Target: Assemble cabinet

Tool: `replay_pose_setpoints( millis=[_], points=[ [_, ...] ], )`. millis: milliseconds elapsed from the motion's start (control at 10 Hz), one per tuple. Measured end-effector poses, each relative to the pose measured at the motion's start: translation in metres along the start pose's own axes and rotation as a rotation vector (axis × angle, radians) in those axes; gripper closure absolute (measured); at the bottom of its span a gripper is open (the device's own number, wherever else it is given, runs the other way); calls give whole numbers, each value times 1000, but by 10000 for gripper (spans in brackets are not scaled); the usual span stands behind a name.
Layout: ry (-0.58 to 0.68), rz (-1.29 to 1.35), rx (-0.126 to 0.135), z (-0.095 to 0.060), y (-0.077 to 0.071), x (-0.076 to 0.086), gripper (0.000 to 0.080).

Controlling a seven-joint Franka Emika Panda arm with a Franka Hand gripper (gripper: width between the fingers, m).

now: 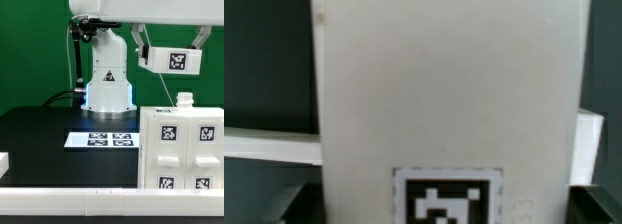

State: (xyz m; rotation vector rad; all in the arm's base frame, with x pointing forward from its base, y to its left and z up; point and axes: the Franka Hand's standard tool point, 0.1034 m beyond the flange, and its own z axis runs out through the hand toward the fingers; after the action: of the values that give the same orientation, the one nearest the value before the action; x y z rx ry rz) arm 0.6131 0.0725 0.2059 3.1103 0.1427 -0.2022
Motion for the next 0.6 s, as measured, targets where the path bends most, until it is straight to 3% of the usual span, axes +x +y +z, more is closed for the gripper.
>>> replay_pose_setpoints(
  millis=[600],
  points=[
    [19,-11,-1,25,-24,11,245]
  ],
)
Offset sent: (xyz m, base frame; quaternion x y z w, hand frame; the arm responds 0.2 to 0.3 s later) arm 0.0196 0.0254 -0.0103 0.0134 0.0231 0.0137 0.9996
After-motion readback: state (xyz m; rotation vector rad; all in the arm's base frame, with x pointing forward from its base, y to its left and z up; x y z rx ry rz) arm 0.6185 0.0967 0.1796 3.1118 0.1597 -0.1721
